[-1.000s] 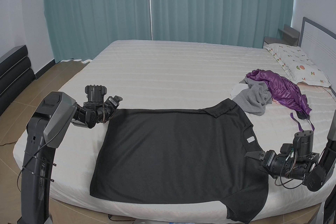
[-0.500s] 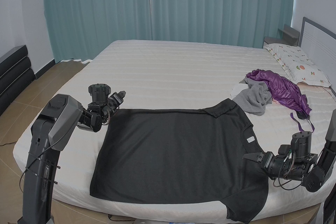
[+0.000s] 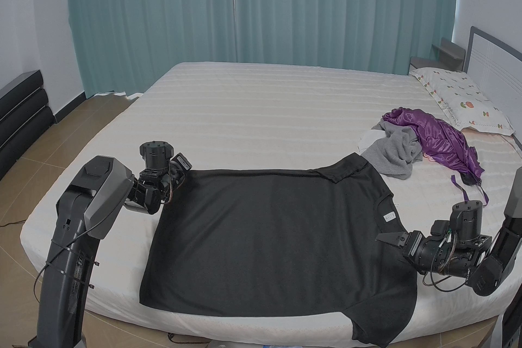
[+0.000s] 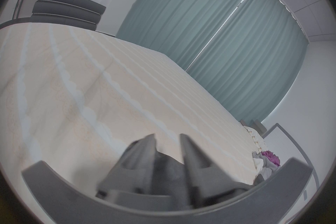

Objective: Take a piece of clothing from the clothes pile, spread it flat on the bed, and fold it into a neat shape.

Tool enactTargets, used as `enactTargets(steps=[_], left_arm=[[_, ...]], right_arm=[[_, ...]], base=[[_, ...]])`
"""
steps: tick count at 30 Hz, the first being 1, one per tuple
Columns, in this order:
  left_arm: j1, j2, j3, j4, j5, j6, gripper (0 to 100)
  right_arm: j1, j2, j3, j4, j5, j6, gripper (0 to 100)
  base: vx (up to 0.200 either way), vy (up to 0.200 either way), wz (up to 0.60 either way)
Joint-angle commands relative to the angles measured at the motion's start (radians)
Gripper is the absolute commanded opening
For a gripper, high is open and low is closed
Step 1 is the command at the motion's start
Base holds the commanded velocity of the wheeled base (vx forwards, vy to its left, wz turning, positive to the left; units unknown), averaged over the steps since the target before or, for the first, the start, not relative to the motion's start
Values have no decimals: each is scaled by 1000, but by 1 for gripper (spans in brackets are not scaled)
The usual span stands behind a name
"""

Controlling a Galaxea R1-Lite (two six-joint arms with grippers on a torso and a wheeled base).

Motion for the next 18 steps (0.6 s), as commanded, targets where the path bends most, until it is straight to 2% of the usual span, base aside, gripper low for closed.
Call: enactTargets(steps=[1,4,5,9,13,14,15,16,17,18], left_arm=[[2,12,-15,-7,4,-7,0],[5,11,-28,-1,5,-7,0],[9,5,-37,4,7,-5,0],[9,-3,-37,10,8,1,0],[11,-9,-29,19,8,1,0],[11,-9,-29,19,8,1,0],[9,-9,-29,34,13,5,0],[9,-9,-29,34,13,5,0],[8,-12,-35,44,30,5,0],[8,-11,-38,45,34,5,0]], right_arm=[[-8,33,-56,4,-5,-6,100],[-17,77,-134,19,-8,-7,100],[-25,131,-217,36,-31,-13,100],[-59,219,-421,116,-83,-95,100],[-93,324,-631,228,-88,-153,100],[-93,324,-631,228,-88,-153,100],[-108,375,-717,268,-91,-171,100],[-108,375,-717,268,-91,-171,100],[-123,435,-822,321,-100,-184,100],[-126,455,-857,335,-105,-187,100]], base=[[0,0,0],[0,0,0],[0,0,0],[0,0,0],[0,0,0],[0,0,0],[0,0,0],[0,0,0],[0,0,0],[0,0,0]])
